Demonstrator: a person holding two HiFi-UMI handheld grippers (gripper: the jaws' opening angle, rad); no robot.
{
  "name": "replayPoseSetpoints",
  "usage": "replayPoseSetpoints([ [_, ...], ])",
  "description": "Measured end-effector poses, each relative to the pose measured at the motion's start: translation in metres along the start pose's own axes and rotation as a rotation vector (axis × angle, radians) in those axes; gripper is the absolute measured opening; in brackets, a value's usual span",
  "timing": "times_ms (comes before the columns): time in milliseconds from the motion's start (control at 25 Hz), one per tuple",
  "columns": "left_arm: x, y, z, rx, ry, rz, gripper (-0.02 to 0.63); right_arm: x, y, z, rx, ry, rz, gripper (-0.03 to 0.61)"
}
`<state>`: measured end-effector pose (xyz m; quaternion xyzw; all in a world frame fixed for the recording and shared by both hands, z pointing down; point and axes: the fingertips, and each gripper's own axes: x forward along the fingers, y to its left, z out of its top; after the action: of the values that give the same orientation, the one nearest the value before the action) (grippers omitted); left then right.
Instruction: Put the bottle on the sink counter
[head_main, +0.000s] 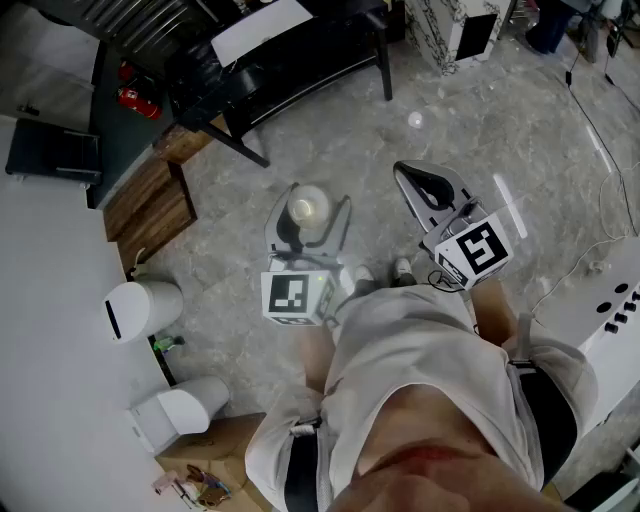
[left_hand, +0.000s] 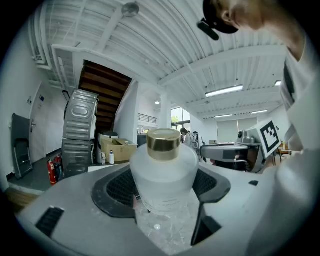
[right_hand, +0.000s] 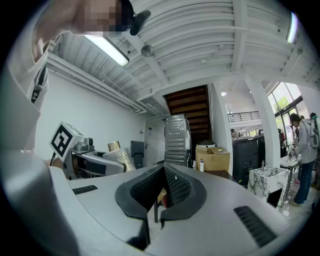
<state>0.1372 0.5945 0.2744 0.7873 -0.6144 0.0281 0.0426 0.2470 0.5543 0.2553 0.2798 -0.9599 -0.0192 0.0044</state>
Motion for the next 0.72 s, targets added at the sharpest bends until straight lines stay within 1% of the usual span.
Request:
replayPoseSetpoints([
  [120,0.004,-0.010,-0.003,0.001,0.008,0.009,0.328,-0.007,-0.008,-0.004,0.009,0.007,-0.006,-0.003],
  [240,0.007,-0.016,-0.005,0.001,0.017,0.019,0.328,-0.012,-0.014,-0.005,0.010,-0.007,0.009,-0.003],
  [480,0.019,-0.008,-0.007,0.003,0.036,0.046,0.328,-0.015,-0.036,-0.006,0.038,-0.019,0.000,-0.003],
  [720,0.045,0.001,-0.009,-0.005,0.038,0.033,0.328,0.001,-0.053,-0.009,0.038,-0.014,0.003,-0.003],
])
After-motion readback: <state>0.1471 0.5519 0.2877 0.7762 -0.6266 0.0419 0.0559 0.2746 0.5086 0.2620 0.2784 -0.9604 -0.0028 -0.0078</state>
